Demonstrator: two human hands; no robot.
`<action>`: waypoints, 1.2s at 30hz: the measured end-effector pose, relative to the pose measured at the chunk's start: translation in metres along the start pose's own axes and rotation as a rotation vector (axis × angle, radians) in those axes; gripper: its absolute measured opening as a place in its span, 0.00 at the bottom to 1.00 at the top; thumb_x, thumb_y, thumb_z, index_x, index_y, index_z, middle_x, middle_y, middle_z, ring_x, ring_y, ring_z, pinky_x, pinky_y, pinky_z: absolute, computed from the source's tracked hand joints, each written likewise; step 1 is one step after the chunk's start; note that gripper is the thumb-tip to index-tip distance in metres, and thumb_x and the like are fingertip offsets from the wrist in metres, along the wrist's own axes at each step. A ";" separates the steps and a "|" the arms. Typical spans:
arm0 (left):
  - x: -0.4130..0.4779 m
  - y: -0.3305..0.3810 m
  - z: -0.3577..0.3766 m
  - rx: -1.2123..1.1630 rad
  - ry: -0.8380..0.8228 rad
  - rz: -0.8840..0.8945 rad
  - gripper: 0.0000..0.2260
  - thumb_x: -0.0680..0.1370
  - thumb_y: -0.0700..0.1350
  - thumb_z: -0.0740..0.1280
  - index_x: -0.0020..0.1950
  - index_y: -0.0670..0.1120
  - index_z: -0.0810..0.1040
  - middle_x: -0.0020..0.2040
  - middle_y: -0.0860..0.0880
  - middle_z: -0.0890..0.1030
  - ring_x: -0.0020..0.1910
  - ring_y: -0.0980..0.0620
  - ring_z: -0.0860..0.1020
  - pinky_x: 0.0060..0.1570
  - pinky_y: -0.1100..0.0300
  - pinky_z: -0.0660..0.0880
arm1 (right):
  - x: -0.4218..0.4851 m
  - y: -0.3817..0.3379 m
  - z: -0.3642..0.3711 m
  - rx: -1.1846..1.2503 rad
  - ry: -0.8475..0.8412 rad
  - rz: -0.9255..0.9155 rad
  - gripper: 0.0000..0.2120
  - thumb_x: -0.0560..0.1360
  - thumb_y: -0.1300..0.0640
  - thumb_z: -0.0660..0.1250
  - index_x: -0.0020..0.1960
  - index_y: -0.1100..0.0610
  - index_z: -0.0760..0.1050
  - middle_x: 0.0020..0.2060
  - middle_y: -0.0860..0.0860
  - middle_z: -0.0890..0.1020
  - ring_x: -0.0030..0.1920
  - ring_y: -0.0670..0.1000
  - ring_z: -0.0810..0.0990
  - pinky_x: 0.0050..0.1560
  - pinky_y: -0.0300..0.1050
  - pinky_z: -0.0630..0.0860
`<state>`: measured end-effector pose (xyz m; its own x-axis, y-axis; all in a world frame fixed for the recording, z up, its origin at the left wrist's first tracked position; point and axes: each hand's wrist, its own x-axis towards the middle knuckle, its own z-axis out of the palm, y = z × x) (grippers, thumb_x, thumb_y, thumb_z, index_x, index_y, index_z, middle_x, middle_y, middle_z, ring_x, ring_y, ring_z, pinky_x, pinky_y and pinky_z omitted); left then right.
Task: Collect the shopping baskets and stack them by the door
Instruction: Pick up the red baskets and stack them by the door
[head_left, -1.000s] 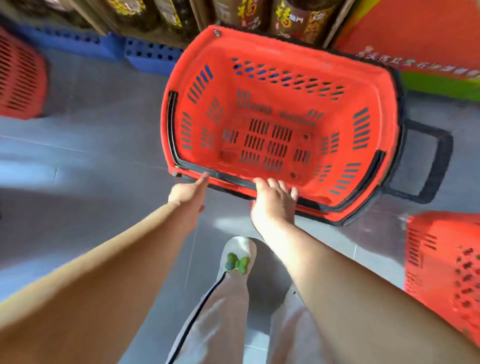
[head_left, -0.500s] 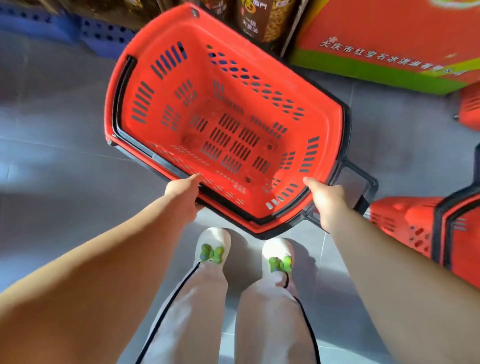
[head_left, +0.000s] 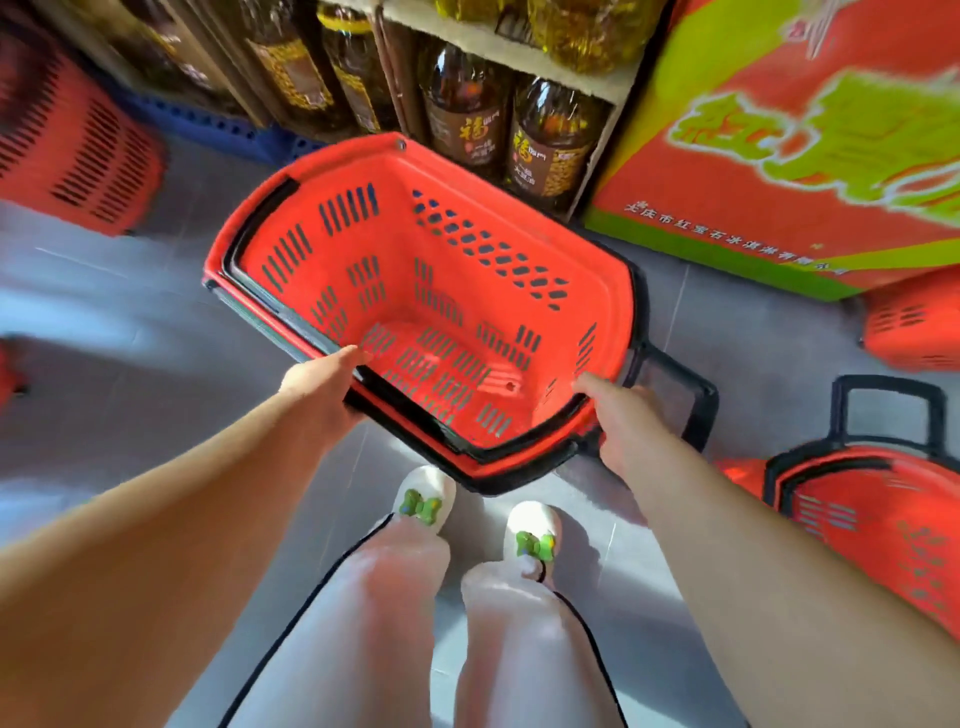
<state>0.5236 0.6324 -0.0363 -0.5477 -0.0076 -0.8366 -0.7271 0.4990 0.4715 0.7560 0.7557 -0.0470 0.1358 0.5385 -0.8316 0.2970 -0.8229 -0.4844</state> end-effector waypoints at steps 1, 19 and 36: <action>-0.011 0.002 -0.008 -0.018 0.008 0.006 0.07 0.73 0.37 0.69 0.41 0.44 0.71 0.33 0.45 0.72 0.29 0.50 0.75 0.18 0.61 0.74 | -0.012 -0.007 -0.004 0.021 -0.031 -0.009 0.07 0.63 0.63 0.72 0.37 0.58 0.74 0.29 0.56 0.79 0.24 0.50 0.77 0.28 0.41 0.76; -0.220 0.090 -0.194 -0.619 0.127 0.251 0.13 0.70 0.34 0.70 0.52 0.39 0.73 0.38 0.40 0.77 0.35 0.44 0.79 0.40 0.42 0.81 | -0.242 -0.157 0.017 -0.099 -0.524 -0.246 0.25 0.61 0.49 0.76 0.56 0.56 0.77 0.46 0.56 0.84 0.40 0.57 0.83 0.36 0.49 0.78; -0.159 0.254 -0.476 -0.967 0.337 0.567 0.09 0.68 0.37 0.72 0.40 0.45 0.73 0.33 0.45 0.74 0.28 0.49 0.76 0.40 0.50 0.78 | -0.467 -0.224 0.343 -0.151 -0.928 -0.546 0.17 0.69 0.57 0.74 0.56 0.61 0.78 0.42 0.58 0.84 0.37 0.57 0.83 0.32 0.49 0.81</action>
<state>0.2288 0.3479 0.3491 -0.8711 -0.2975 -0.3908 -0.2760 -0.3616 0.8905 0.3016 0.6265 0.3566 -0.7982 0.4262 -0.4257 0.2220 -0.4488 -0.8656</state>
